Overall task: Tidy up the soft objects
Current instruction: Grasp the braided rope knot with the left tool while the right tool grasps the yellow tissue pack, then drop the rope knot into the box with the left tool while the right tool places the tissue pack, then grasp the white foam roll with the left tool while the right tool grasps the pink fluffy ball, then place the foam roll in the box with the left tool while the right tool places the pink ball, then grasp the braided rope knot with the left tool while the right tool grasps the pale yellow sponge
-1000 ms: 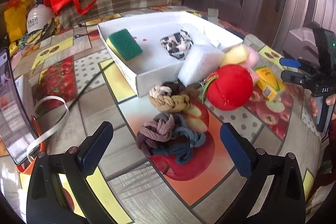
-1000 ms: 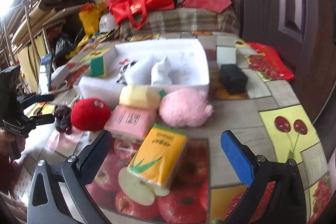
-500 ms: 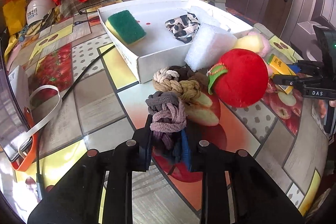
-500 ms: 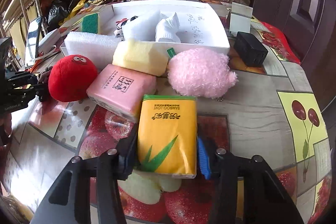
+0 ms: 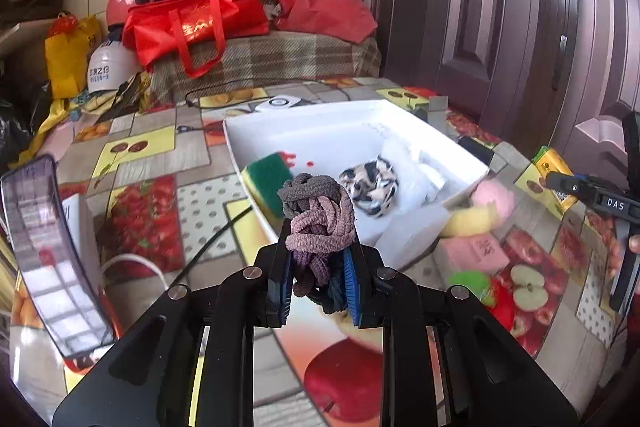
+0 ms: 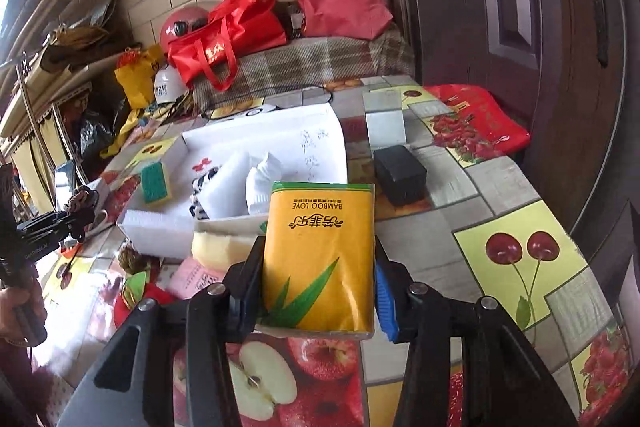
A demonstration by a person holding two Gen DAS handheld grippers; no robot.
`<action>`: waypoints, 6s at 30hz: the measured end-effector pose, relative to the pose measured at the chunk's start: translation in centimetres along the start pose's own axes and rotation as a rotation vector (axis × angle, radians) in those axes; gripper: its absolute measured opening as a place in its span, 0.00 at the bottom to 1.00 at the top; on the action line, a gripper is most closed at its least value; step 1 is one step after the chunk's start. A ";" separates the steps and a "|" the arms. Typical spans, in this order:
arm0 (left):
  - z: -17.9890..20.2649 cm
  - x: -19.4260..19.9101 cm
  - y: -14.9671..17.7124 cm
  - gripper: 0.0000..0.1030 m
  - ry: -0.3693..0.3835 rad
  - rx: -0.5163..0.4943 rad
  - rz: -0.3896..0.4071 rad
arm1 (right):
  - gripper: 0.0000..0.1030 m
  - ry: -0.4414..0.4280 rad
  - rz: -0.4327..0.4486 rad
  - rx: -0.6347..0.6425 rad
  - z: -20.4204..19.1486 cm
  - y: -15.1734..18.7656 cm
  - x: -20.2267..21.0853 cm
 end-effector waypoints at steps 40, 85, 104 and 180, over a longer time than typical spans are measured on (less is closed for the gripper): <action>-4.0 -8.9 -7.9 1.00 -0.093 0.145 0.063 | 1.00 -0.145 0.064 -0.185 -3.8 -6.7 -10.9; 7.0 -4.4 -2.5 0.25 0.221 -0.251 0.042 | 0.61 -0.063 -0.114 -0.096 1.7 0.8 -7.2; 0.8 -1.1 -6.8 0.21 0.066 0.027 0.291 | 0.61 -0.125 0.200 -0.130 0.1 -3.3 -2.7; 2.2 -6.6 6.1 0.66 0.121 0.079 -0.247 | 0.70 -0.079 -0.318 0.026 -5.8 5.0 -11.5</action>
Point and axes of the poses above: each gripper's, at about its wrist camera, not at the fingertips, and x roughly against the way its jaws point, z to its right, y to its underside, the point moved 7 cm from there along -x, roughly the way its jaws point, and after that the axes turned 13 degrees about -x, right-handed, at the moved point
